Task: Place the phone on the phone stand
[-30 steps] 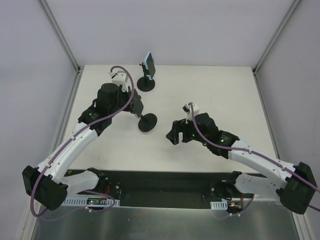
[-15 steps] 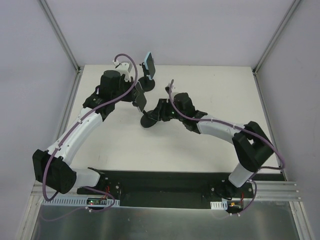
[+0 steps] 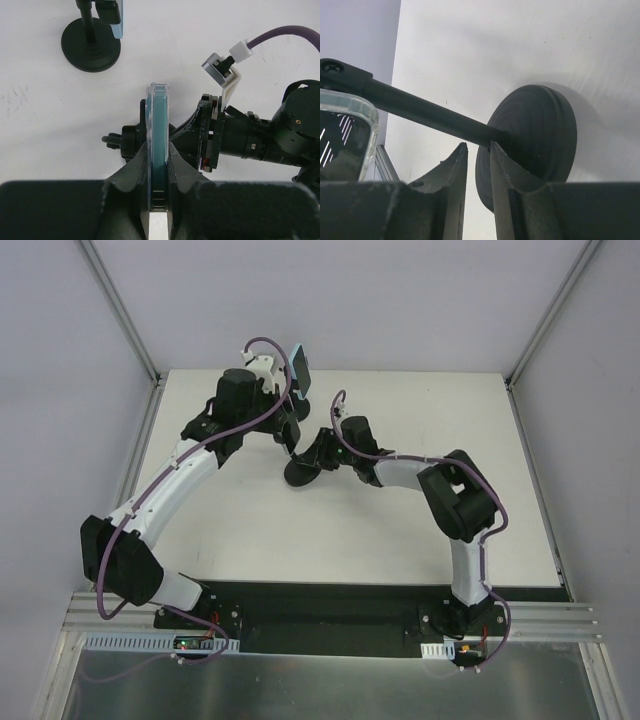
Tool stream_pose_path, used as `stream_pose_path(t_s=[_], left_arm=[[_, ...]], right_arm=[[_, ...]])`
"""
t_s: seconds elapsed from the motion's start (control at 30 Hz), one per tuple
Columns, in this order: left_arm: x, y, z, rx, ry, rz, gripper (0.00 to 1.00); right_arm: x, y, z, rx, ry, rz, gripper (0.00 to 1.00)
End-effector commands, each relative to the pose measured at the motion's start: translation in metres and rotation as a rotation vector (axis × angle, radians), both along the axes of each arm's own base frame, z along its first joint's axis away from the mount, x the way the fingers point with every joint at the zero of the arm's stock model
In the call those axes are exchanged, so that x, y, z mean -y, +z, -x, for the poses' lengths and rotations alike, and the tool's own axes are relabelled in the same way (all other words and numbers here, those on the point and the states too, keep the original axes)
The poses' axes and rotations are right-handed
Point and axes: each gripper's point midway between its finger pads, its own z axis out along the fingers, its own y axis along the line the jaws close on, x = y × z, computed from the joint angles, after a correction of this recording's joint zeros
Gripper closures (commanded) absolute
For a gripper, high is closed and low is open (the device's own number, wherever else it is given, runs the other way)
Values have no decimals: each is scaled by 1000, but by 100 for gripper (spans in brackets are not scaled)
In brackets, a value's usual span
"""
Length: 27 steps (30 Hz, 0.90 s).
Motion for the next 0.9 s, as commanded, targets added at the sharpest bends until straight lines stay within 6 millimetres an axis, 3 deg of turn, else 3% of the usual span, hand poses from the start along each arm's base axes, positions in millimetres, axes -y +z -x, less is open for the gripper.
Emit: stream_pose_path(t_s=[0.0,0.17,0.3,0.53,0.67,0.73,0.77,0.8,0.83,0.87], left_arm=[[8,61,-21,154,26,101,100],[17,57,-21,112,16,153,100],[27,55,-14,81,-10,248,100],[38,48,0,16,-25,372,100],[36,48,3,71,-18,304,100],[31,48,4,112,-8,215,100],[26,56,0,141,27,184,100],[28,57,3,148,19,160,100],[29,57,2,158,6,131,100],[25,61,-1,172,25,113,100]], right_arm=[[-1,6,-24,-9,-38,-61,73],[19,-33,-17,-137,-95,-34,74],[37,-50,-6,-181,-138,-10,74],[33,-63,9,-230,-82,9,75],[32,-52,5,-167,-62,15,72],[29,-37,1,-110,-33,4,64],[27,-29,4,-89,-6,-13,60],[26,-17,1,-42,3,-34,47],[26,4,1,25,15,-49,40],[30,9,5,51,17,-49,35]])
